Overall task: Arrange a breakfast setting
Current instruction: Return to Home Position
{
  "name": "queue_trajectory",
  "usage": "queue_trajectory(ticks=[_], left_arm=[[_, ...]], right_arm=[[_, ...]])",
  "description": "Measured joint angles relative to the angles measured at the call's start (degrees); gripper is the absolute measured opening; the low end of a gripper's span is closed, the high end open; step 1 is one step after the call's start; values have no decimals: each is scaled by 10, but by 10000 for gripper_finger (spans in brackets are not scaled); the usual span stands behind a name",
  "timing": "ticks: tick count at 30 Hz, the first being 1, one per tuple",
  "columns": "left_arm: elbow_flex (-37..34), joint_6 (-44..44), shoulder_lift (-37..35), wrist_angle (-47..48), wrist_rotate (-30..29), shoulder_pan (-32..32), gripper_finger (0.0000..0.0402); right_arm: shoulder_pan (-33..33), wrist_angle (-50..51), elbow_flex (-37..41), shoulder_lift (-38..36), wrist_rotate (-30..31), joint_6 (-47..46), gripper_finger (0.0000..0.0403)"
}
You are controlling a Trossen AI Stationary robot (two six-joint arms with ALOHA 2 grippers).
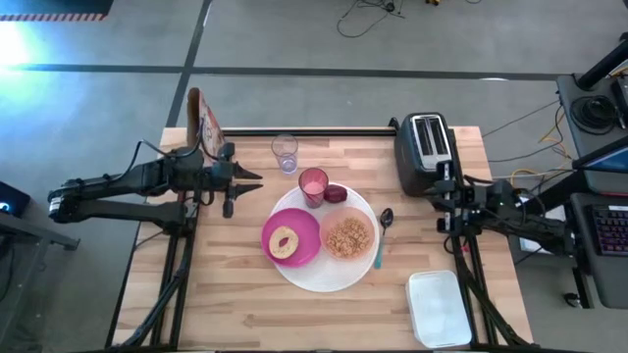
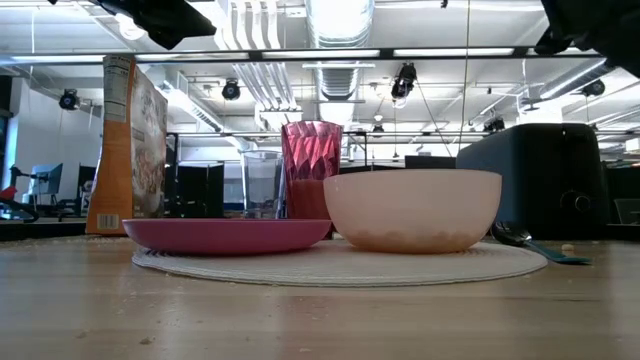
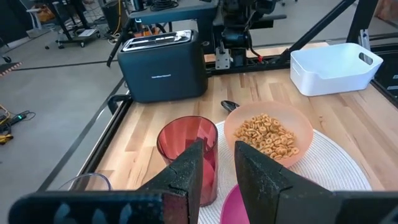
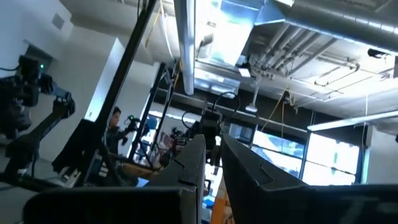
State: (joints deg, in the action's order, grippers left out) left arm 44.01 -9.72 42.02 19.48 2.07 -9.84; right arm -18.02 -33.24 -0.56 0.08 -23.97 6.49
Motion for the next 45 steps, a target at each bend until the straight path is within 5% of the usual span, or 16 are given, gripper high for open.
queue_trajectory(ticks=[45], left_arm=[[0,-2,6,-1,0,0,76]], right_arm=[[0,30,0,34,0,1,43]])
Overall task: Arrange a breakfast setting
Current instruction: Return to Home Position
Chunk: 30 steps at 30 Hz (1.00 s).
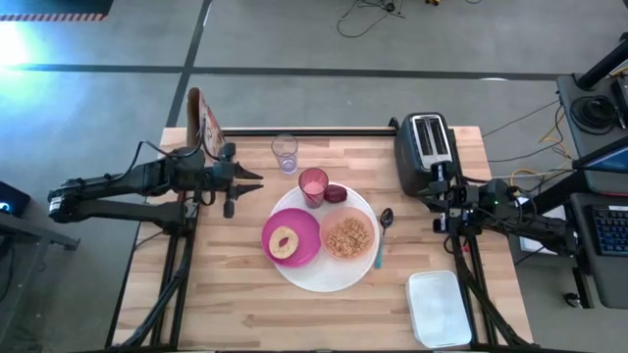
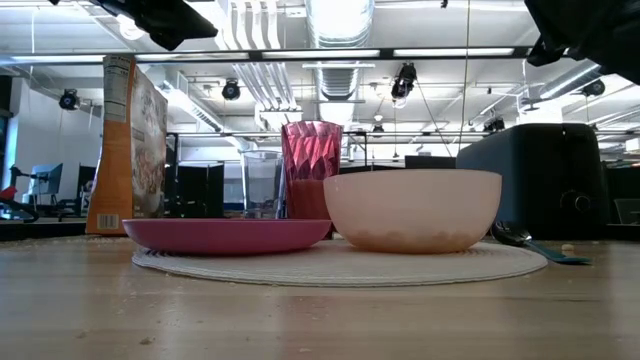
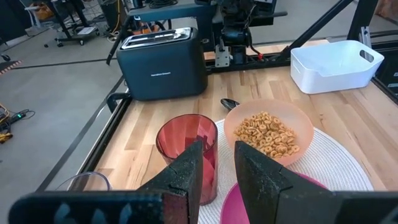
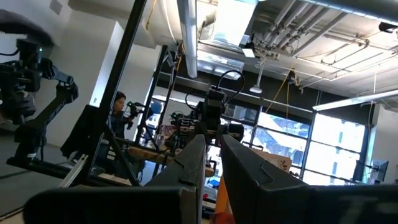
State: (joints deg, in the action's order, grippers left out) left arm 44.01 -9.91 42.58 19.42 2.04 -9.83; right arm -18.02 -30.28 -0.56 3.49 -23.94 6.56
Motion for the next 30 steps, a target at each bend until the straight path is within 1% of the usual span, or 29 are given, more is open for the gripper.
queue_trajectory(ticks=[8,11,16,18,21,25,27,30], left_arm=[[-3,-12,11,-6,-1,0,76],[-26,-16,15,-54,-1,0,76],[-128,-28,-2,-223,-1,-1,76],[-171,-41,-15,-267,-2,-2,76],[-226,-57,-47,-305,-20,-6,76],[-292,-58,-105,-331,-84,-14,76],[-321,-57,-137,-347,-104,-15,76],[-357,-57,-173,-368,-105,-15,76]], right_arm=[[0,0,0,0,0,-1,43],[0,0,0,0,0,-1,43],[0,0,0,0,0,-1,43],[0,0,0,0,0,0,43],[0,0,0,0,0,-1,43],[0,0,0,0,0,-1,43],[0,0,0,0,0,0,43],[0,0,0,0,0,-1,43]])
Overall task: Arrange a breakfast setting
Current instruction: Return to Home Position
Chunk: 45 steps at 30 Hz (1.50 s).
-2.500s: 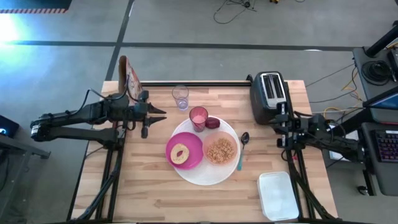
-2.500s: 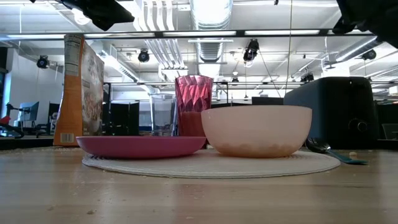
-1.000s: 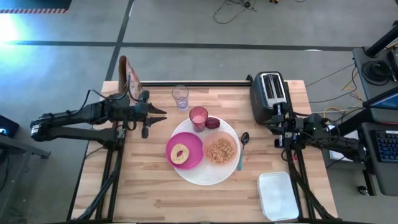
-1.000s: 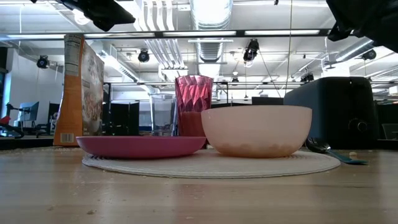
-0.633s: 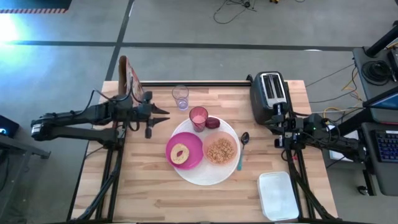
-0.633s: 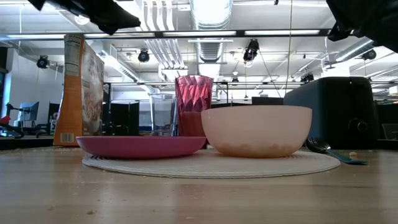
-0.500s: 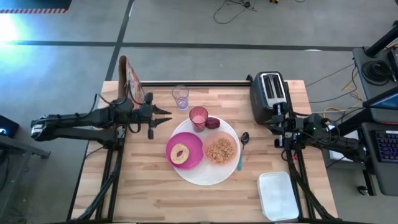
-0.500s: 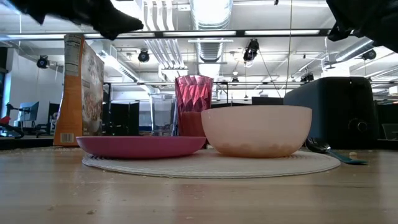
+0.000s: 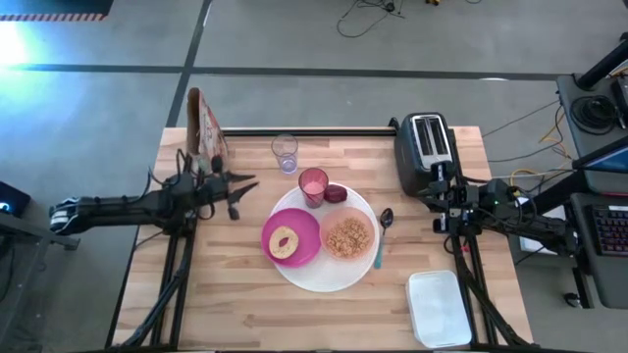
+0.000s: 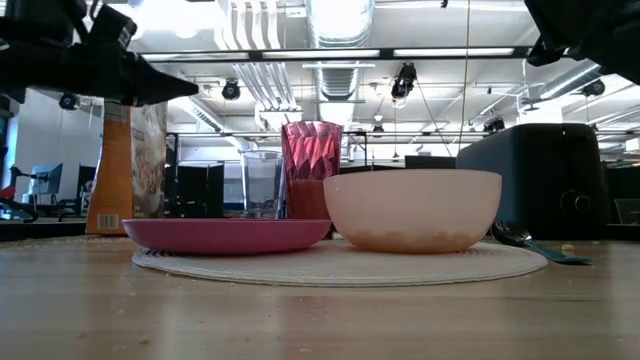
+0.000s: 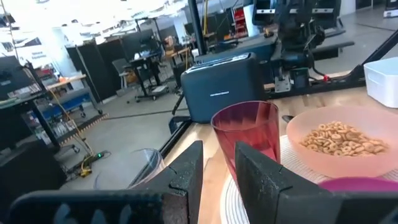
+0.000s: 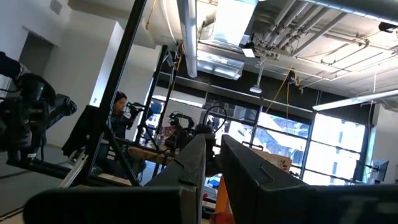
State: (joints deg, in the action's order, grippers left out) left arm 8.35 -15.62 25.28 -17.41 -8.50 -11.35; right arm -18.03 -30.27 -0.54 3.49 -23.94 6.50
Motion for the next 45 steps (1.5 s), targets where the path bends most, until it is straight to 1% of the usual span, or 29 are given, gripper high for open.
queue_trajectory(ticks=[13,16,23,45], left_arm=[[-78,1,-88,-19,1,0,76],[-78,15,-105,0,1,0,76],[-78,17,-135,3,1,0,76],[-72,18,-135,7,1,0,76]], right_arm=[[0,0,0,0,0,0,43],[0,0,0,0,0,0,43],[0,0,0,0,0,0,43],[0,0,0,0,0,1,43]])
